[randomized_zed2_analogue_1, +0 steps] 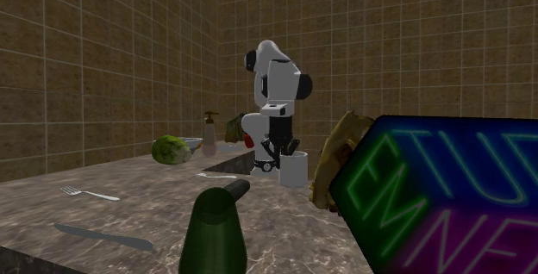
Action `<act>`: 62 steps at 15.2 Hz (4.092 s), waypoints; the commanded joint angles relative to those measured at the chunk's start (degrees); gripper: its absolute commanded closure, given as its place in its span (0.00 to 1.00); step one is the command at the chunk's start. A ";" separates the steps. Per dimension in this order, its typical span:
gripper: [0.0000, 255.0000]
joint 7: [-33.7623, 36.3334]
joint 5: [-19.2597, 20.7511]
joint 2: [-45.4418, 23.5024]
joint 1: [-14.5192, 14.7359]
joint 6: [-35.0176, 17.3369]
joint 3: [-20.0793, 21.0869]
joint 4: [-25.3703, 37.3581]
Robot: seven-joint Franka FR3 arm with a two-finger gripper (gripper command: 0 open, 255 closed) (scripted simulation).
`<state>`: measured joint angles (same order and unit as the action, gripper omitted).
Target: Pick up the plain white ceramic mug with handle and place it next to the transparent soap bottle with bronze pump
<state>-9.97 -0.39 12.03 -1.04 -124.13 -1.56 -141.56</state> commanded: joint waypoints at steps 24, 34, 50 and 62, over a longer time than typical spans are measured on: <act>1.00 0.27 0.22 7.28 -0.06 20.38 0.09 13.10; 1.00 0.35 0.22 7.79 -0.04 28.13 0.13 20.34; 1.00 0.43 0.17 6.01 0.00 40.46 0.14 34.45; 1.00 0.45 0.08 2.46 0.03 50.10 0.11 47.64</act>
<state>-9.58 -0.28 14.92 -1.04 -74.77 -1.48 -95.08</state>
